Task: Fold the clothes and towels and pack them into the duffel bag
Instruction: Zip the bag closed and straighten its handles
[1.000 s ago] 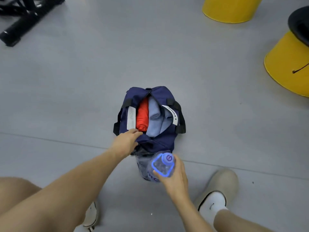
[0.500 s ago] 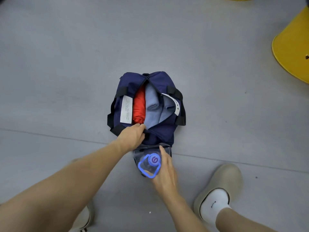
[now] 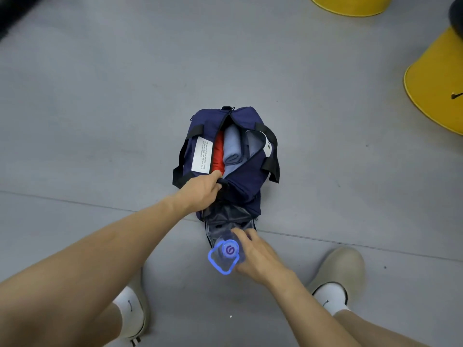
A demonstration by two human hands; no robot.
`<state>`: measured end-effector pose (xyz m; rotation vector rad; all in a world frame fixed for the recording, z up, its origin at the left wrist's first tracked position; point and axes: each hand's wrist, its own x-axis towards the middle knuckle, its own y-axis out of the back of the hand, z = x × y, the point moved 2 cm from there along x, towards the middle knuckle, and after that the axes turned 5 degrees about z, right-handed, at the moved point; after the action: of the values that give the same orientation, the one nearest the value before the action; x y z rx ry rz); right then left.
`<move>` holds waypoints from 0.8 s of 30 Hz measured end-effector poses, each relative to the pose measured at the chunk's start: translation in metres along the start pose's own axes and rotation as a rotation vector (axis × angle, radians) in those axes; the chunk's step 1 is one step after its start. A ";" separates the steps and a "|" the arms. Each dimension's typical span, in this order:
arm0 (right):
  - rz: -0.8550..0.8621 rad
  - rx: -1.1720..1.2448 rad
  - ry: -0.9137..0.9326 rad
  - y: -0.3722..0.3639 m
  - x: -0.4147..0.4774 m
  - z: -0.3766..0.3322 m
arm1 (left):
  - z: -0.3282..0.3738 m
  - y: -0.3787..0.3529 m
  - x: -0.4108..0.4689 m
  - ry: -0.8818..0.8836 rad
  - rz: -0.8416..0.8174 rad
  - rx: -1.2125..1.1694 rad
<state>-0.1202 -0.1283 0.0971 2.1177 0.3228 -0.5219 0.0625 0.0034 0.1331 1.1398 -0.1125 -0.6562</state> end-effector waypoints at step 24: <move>0.381 0.609 -0.161 -0.002 0.002 -0.042 | -0.012 0.032 -0.001 0.031 0.008 -0.041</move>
<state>-0.1093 -0.0923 0.1159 2.6105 -0.3779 -0.6082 0.0799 0.0215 0.1561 1.1091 -0.0770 -0.6314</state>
